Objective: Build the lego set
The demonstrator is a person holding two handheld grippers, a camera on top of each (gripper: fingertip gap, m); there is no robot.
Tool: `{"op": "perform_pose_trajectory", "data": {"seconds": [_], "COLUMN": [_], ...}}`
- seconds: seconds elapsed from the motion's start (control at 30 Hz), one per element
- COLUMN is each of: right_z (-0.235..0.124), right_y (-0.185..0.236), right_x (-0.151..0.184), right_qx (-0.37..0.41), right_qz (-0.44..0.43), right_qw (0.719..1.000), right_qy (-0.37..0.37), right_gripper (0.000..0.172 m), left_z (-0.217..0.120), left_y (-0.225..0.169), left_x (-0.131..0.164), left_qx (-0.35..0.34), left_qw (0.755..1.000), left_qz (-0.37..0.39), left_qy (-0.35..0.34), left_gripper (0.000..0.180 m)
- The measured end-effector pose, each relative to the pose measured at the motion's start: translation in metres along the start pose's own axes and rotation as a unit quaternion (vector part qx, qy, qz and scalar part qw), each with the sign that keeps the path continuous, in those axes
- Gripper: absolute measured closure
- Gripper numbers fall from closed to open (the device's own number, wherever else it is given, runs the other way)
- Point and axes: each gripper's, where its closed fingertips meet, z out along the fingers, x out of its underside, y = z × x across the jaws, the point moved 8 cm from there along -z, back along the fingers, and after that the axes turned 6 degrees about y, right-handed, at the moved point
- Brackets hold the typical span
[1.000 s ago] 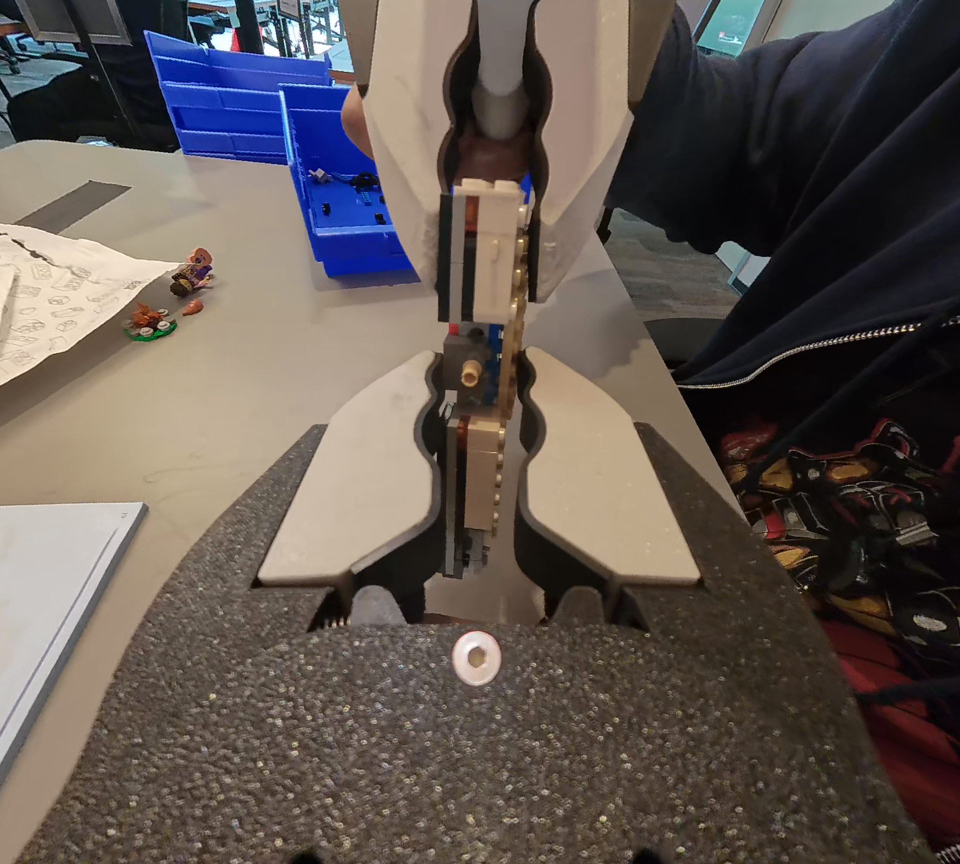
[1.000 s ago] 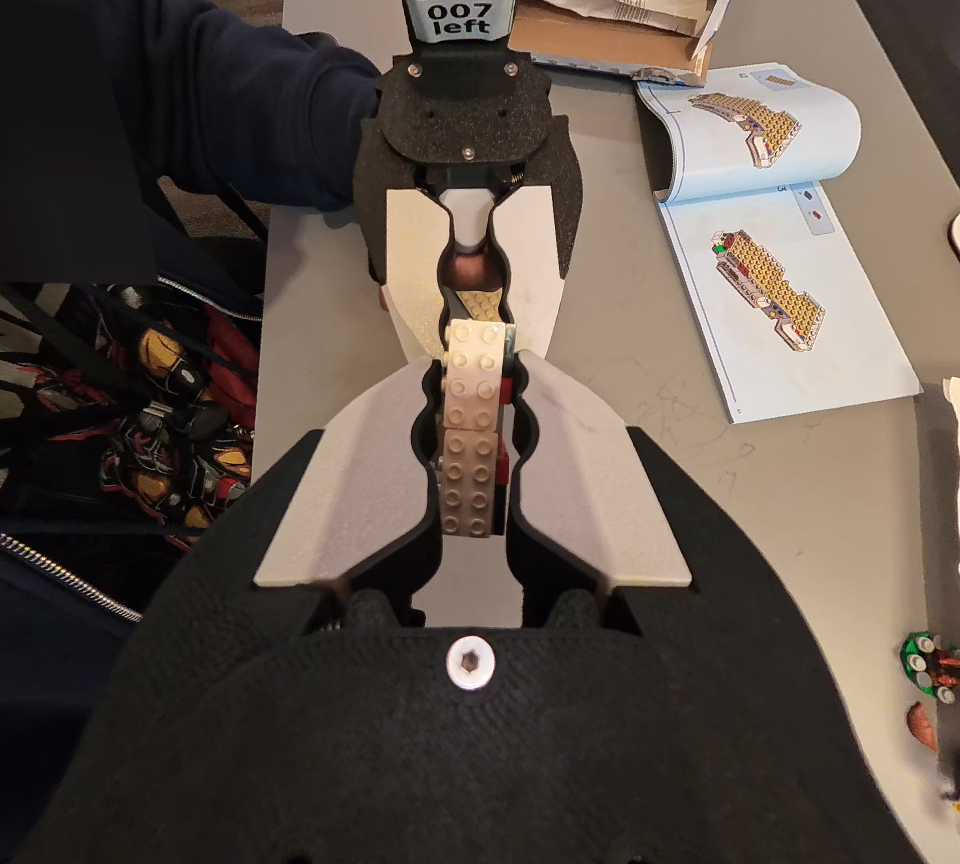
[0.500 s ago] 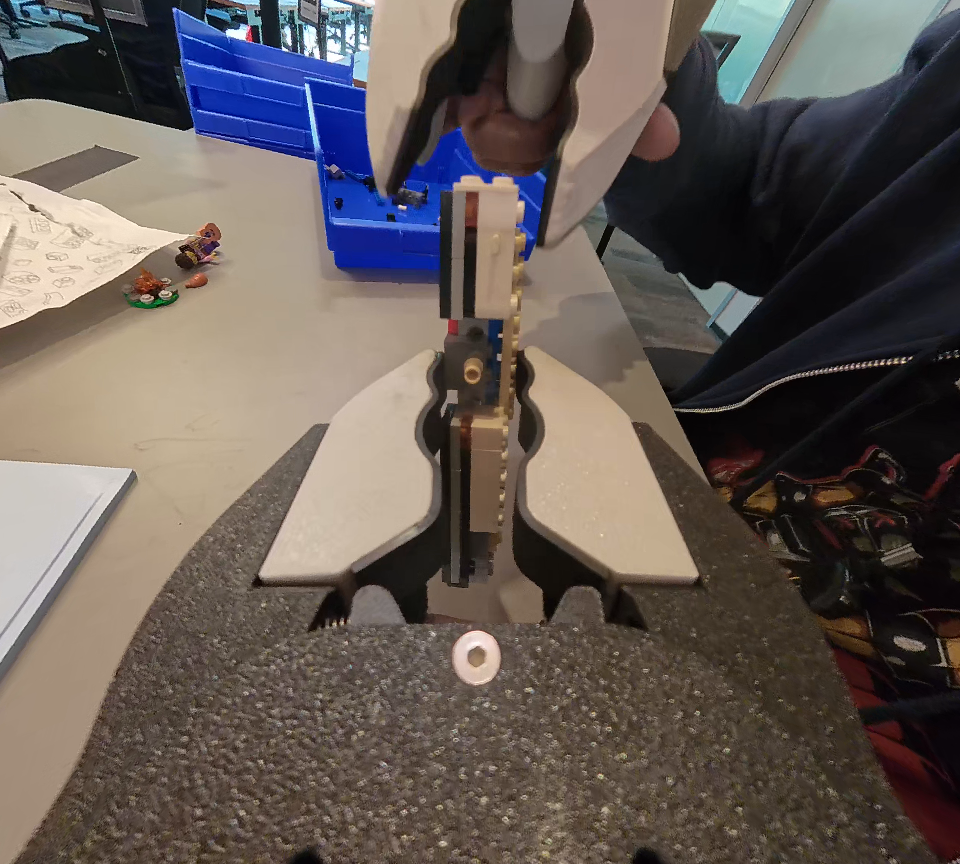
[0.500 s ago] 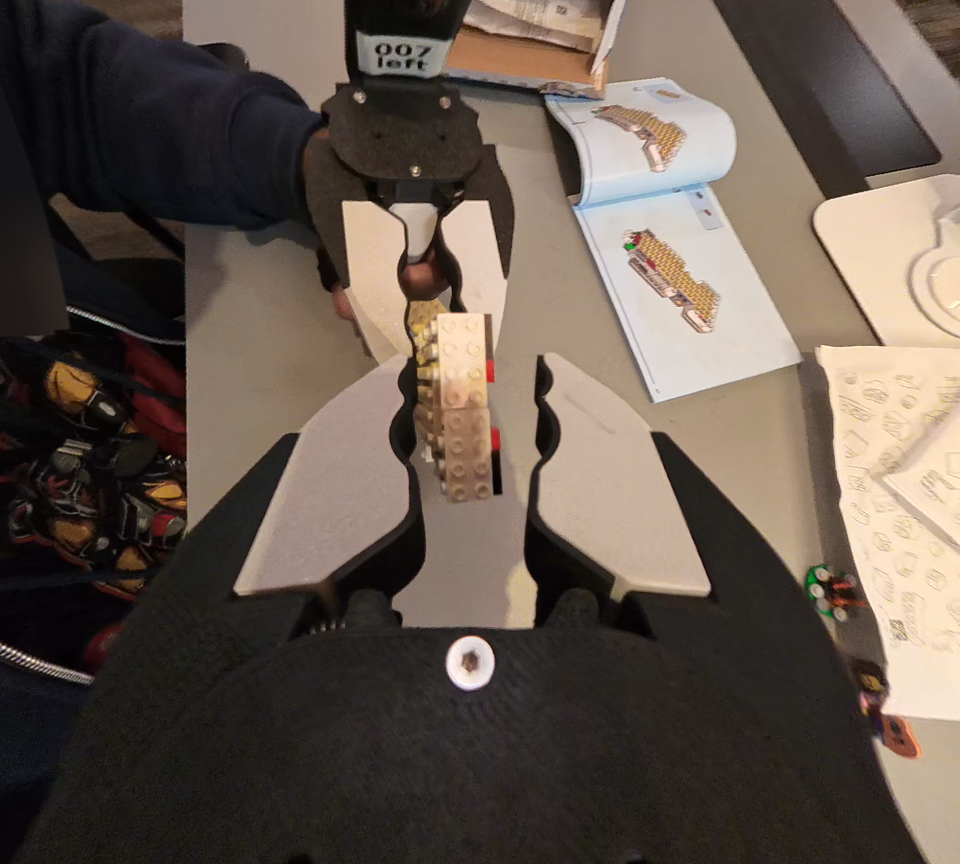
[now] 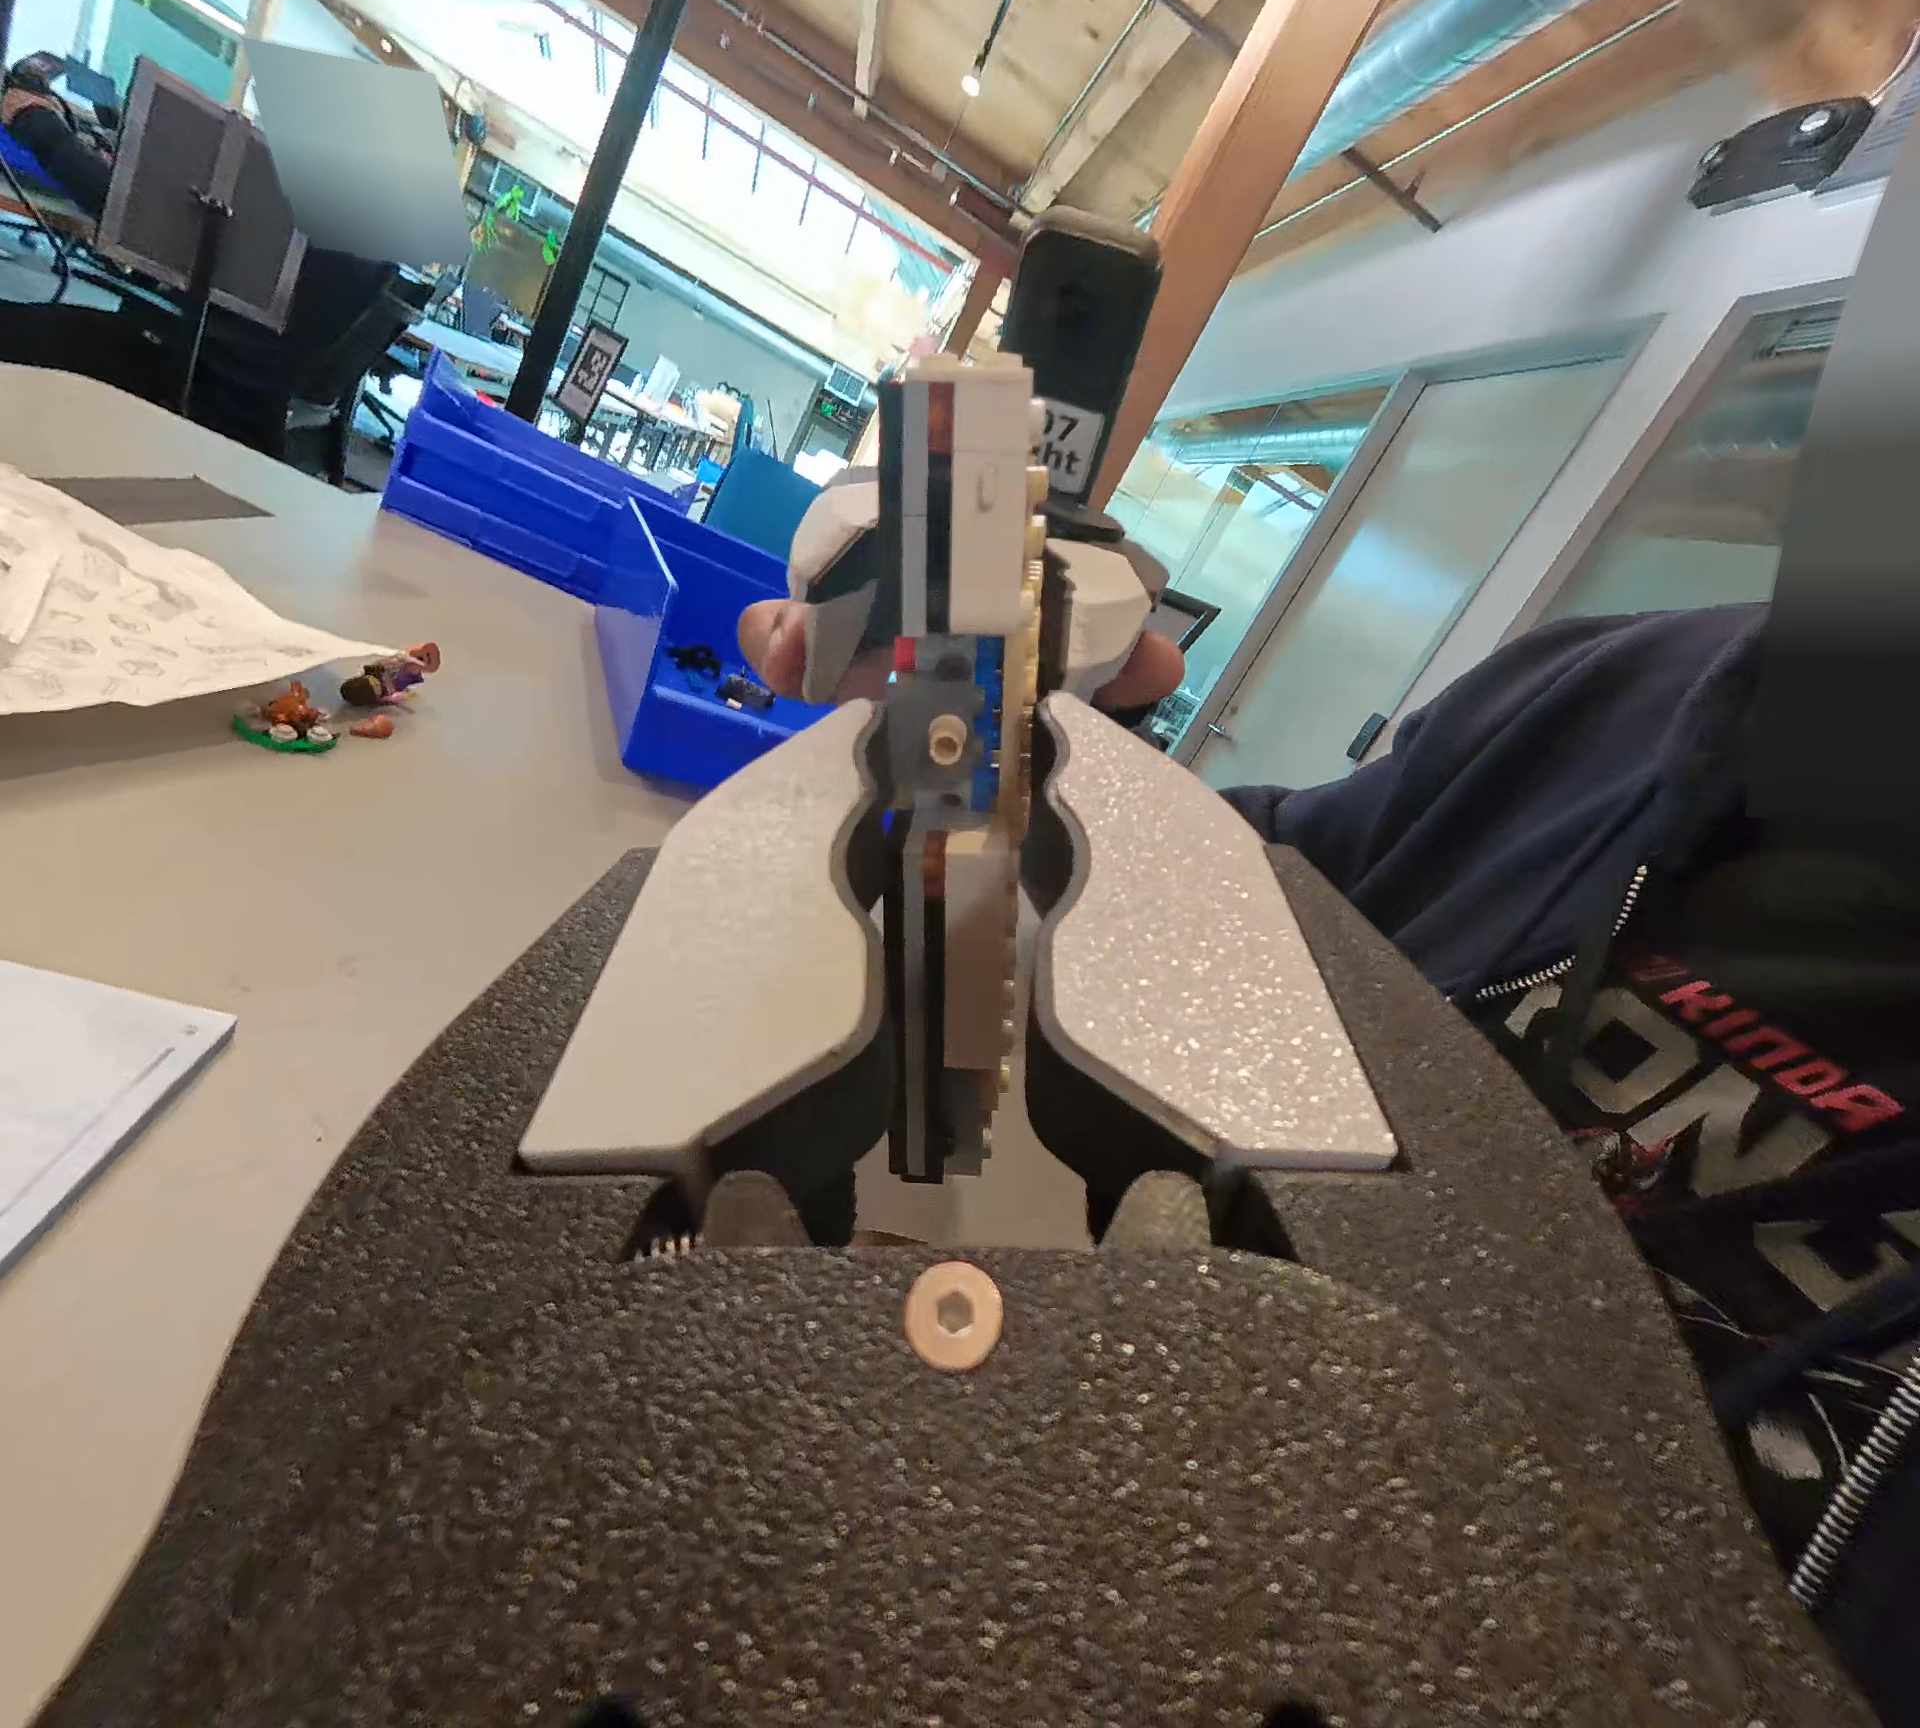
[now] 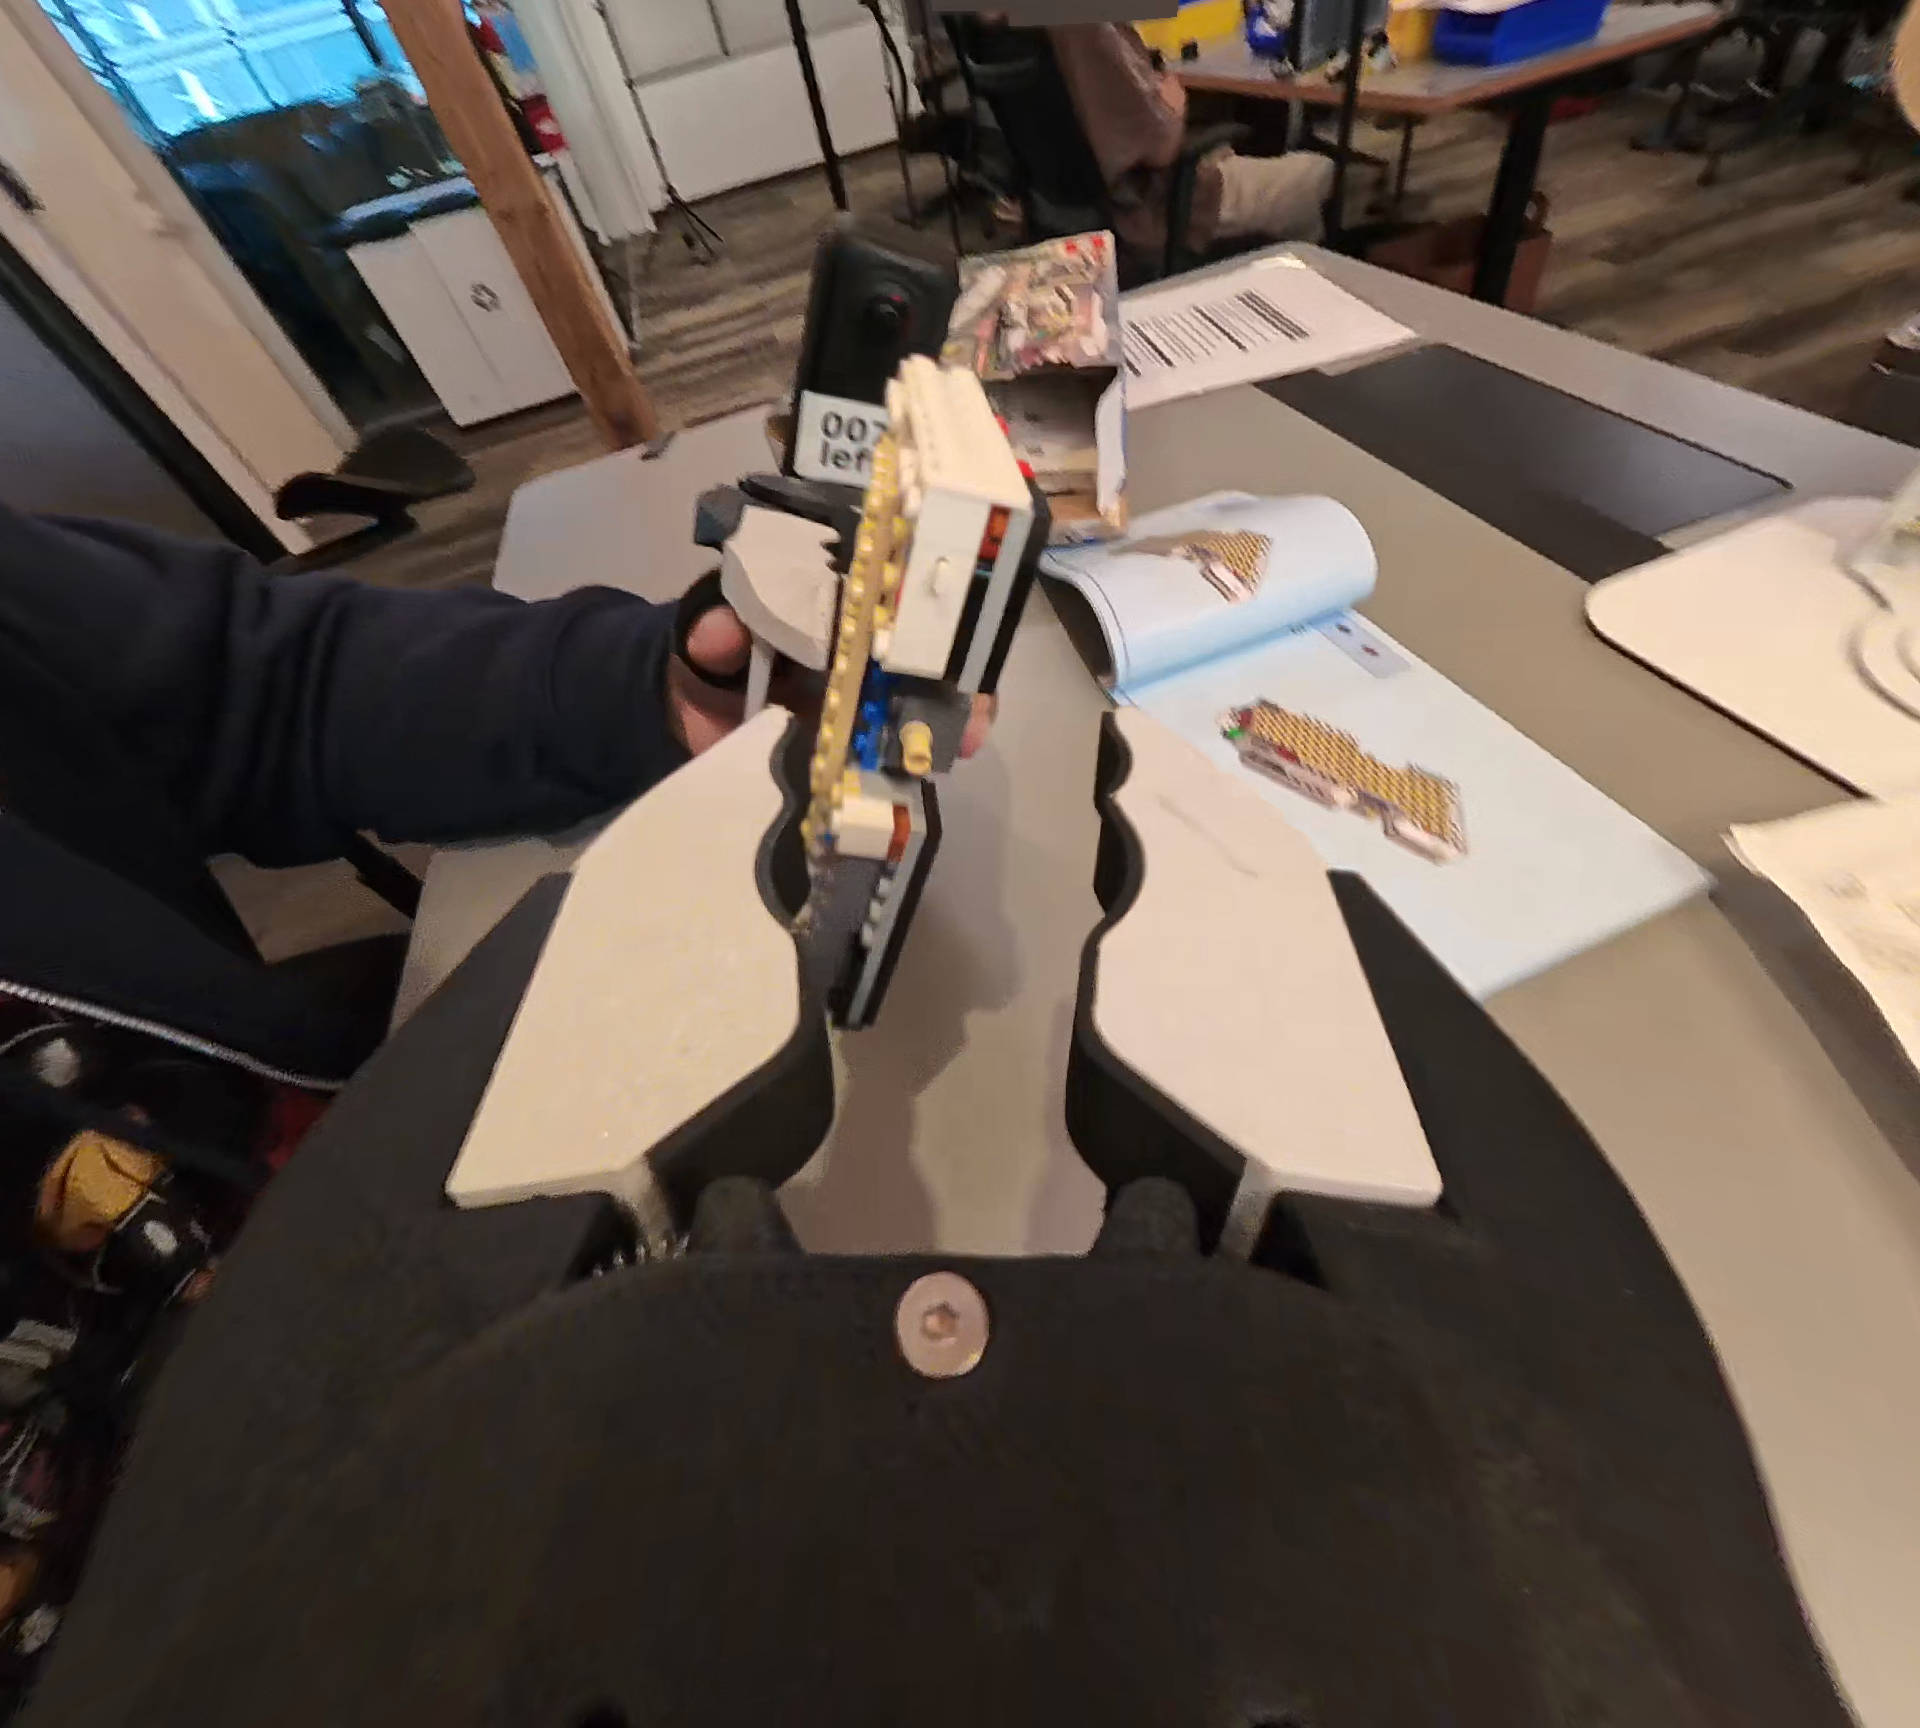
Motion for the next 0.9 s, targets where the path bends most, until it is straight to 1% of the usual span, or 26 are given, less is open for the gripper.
{"op": "perform_pose_trajectory", "data": {"seconds": [0.07, 0.17, 0.23, 0.33, 0.4, 0.53, 0.6, 0.77, 0.9], "right_z": [0.008, 0.014, 0.013, 0.012, 0.012, 0.009, 0.008, 0.009, 0.012], "right_y": [-0.001, -0.004, -0.006, -0.01, -0.01, -0.006, -0.005, -0.005, -0.006], "right_x": [-0.006, -0.01, -0.008, 0.0, 0.005, 0.008, 0.01, 0.014, 0.017], "right_qx": [-0.019, -0.032, -0.022, -0.002, 0.009, 0.035, 0.032, 0.031, 0.015], "right_qz": [-0.01, -0.022, -0.023, -0.023, -0.021, -0.039, -0.037, -0.039, -0.031], "right_qw": [0.999, 0.998, 0.996, 0.995, 0.995, 0.994, 0.994, 0.993, 0.994], "right_qy": [-0.024, -0.055, -0.08, -0.101, -0.1, -0.097, -0.1, -0.102, -0.108], "right_gripper": [0.121, 0.129, 0.131, 0.136, 0.138, 0.139, 0.142, 0.142, 0.141], "left_z": [-0.001, -0.001, 0.0, 0.004, 0.008, 0.012, 0.012, 0.012, 0.01], "left_y": [0.001, 0.007, 0.012, 0.017, 0.018, 0.016, 0.015, 0.015, 0.015], "left_x": [-0.004, -0.013, -0.018, -0.018, -0.015, -0.007, -0.006, -0.003, 0.0], "left_qx": [0.0, 0.001, 0.01, 0.006, 0.005, -0.005, -0.002, -0.006, -0.006], "left_qw": [1.0, 0.999, 0.999, 0.997, 0.996, 0.994, 0.994, 0.994, 0.993], "left_qz": [0.01, 0.035, 0.042, 0.059, 0.068, 0.096, 0.102, 0.107, 0.115], "left_qy": [0.001, -0.008, -0.019, -0.046, -0.053, -0.046, -0.044, -0.035, -0.032], "left_gripper": [0.156, 0.156, 0.156, 0.156, 0.156, 0.156, 0.156, 0.156, 0.157]}}
